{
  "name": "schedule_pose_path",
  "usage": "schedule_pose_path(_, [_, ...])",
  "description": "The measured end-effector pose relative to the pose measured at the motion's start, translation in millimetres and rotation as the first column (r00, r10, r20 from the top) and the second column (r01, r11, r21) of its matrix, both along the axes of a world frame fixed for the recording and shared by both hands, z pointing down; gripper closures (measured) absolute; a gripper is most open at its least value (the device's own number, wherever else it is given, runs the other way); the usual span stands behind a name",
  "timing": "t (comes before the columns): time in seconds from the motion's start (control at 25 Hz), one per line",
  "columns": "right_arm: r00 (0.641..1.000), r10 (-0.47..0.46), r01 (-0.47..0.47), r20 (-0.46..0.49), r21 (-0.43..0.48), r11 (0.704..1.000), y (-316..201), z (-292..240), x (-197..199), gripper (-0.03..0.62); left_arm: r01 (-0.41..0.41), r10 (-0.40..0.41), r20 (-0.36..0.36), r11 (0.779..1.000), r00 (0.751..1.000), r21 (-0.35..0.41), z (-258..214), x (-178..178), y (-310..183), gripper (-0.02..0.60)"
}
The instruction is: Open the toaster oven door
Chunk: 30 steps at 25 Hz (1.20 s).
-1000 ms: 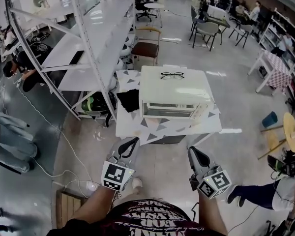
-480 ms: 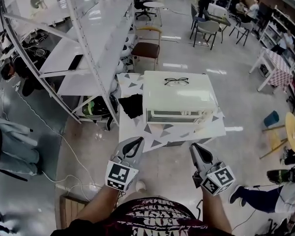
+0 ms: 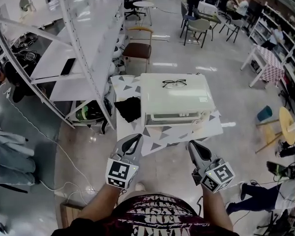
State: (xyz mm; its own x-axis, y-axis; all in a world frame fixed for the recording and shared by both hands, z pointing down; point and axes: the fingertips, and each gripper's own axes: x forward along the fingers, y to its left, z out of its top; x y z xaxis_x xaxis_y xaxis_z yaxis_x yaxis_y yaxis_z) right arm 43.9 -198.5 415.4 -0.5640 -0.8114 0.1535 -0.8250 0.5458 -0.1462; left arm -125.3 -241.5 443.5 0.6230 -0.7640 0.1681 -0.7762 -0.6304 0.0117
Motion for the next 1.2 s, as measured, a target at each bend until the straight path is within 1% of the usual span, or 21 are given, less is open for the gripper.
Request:
schedule_pose_path(0.16, [1.0,0.022,-0.022,-0.016,-0.003,1.0,4.8,-1.4,-6.2,0.568,-0.025,0.025,-0.023,0.999,0.999,-0.021,3.8,-4.2,-3.3,0.581])
schedule_pose_path(0.32, [0.999,0.024,-0.024,-0.031,-0.021,0.999,8.6,4.4,-11.5,0.568,-0.007,0.003,-0.078,0.999,0.997,-0.051,5.5,-10.1,-7.5,0.581])
schedule_pose_path(0.6, [0.999,0.019,-0.02,-0.044,-0.036,0.999,10.9,8.9,-11.2,0.568,0.002,-0.013,-0.102,0.994,0.995,-0.106,19.1,-10.9,-7.6,0.581])
schedule_pose_path(0.8, [1.0,-0.015,0.015,-0.025,-0.026,1.0,-2.3,8.5,-16.2,0.568,0.027,-0.037,-0.078,0.992,0.996,-0.121,24.2,-15.1,-11.2,0.581])
schedule_pose_path(1.04, [0.999,-0.046,0.046,0.0,-0.006,0.999,-27.5,9.3,-7.6,0.568,0.059,-0.063,-0.034,0.992,0.997,-0.11,25.3,-8.9,-26.7,0.581])
schedule_pose_path(1.12, [0.998,-0.055,0.055,-0.003,-0.009,0.998,-37.2,11.2,-2.9,0.568,0.066,-0.069,-0.024,0.99,0.997,-0.121,29.2,-3.9,-34.5,0.581])
schedule_pose_path(1.2, [0.998,-0.063,0.063,-0.005,-0.011,0.998,-49.3,11.5,2.7,0.568,0.063,-0.068,-0.032,0.988,0.997,-0.143,34.9,3.6,-43.4,0.581])
